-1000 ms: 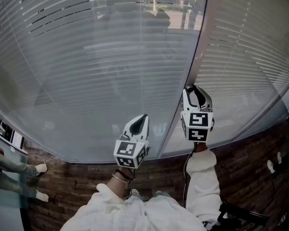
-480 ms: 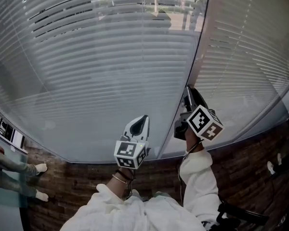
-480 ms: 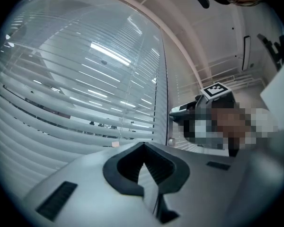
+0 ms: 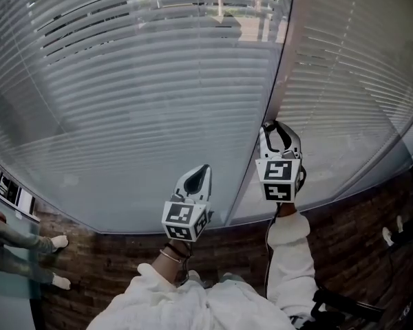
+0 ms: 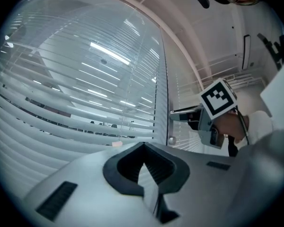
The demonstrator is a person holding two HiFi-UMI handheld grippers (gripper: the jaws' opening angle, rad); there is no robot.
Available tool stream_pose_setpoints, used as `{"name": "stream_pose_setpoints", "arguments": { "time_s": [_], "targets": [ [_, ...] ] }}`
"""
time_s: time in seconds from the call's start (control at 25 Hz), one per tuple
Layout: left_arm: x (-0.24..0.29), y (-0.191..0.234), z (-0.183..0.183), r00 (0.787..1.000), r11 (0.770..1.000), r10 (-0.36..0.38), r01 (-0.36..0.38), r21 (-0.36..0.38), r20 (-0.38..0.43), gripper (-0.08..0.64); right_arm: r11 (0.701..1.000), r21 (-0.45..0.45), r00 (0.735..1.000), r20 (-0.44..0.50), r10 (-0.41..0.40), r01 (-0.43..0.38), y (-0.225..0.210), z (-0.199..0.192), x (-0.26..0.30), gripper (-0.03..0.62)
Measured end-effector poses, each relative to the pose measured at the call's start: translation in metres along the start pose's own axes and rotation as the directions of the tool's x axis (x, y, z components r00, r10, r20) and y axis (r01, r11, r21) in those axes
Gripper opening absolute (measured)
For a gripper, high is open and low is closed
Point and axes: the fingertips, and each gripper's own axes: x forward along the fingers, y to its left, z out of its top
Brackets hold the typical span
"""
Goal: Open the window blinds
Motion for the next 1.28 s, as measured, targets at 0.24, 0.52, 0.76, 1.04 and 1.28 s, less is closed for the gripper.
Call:
{"name": "stream_pose_setpoints", "arguments": {
  "time_s": [0.24, 0.52, 0.76, 1.04, 1.28],
  "targets": [
    [0.004, -0.003, 0.001, 1.0, 1.0, -0.005, 0.005, 0.001, 0.005, -0.003, 0.833, 0.551, 0.995, 0.102, -0.004, -0.053, -0.01, -0.004, 0.0, 0.13],
    [0.005, 0.003, 0.004, 1.0, 1.0, 0.007, -0.007, 0.005, 0.011, -0.003, 0.96, 0.279, 0.996, 0.089, -0.009, -0.017, -0.004, -0.006, 0.0, 0.13],
    [0.005, 0.005, 0.006, 1.0, 1.0, 0.014, -0.014, 0.005, 0.012, -0.003, 0.986, -0.163, 0.999, 0.04, -0.018, 0.024, 0.005, 0.003, -0.002, 0.138],
    [0.006, 0.003, 0.005, 1.0, 1.0, 0.003, -0.003, 0.014, 0.005, -0.003, 0.958, -0.286, 0.999, -0.028, -0.027, 0.018, 0.005, 0.002, -0.003, 0.138],
    [0.006, 0.005, 0.003, 1.0, 1.0, 0.003, -0.003, 0.009, 0.002, -0.003, 1.0, 0.008, 1.0, 0.009, 0.013, -0.013, -0.003, 0.002, -0.002, 0.132]
  ]
}}
